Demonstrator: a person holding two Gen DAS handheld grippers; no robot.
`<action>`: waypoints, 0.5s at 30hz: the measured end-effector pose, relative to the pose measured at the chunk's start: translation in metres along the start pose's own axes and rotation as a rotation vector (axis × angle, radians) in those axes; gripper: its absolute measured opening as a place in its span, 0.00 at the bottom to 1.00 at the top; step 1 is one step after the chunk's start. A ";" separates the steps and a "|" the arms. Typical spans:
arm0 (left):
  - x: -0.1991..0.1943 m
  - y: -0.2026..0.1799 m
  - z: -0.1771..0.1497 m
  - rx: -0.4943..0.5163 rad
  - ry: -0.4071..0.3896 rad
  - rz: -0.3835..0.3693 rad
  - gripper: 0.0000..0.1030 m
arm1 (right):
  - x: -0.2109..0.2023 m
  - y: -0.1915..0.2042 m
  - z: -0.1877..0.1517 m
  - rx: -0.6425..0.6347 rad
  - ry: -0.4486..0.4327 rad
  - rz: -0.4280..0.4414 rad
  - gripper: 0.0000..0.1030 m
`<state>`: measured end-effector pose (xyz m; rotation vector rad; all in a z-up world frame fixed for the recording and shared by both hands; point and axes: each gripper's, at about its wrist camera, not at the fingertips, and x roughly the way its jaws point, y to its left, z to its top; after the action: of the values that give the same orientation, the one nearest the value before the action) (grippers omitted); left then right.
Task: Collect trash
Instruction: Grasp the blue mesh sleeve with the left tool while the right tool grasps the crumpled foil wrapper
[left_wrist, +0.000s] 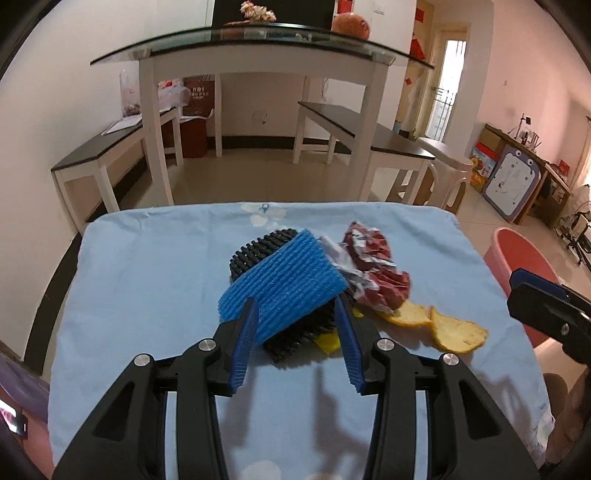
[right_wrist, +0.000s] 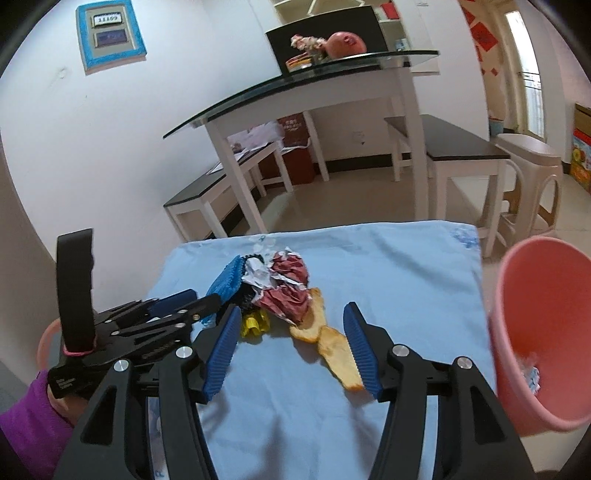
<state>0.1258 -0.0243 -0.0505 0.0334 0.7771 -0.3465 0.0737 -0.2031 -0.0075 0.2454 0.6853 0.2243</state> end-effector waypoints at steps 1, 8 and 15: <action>0.003 0.002 0.000 -0.005 0.005 -0.004 0.42 | 0.006 0.002 0.002 -0.008 0.007 0.006 0.55; 0.011 0.010 -0.005 -0.021 0.017 -0.021 0.06 | 0.040 0.009 0.009 -0.039 0.050 0.025 0.56; -0.011 0.022 -0.005 -0.091 -0.026 -0.032 0.00 | 0.075 0.005 0.012 -0.022 0.093 0.010 0.56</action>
<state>0.1226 0.0002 -0.0484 -0.0689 0.7671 -0.3407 0.1378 -0.1792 -0.0419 0.2183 0.7739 0.2536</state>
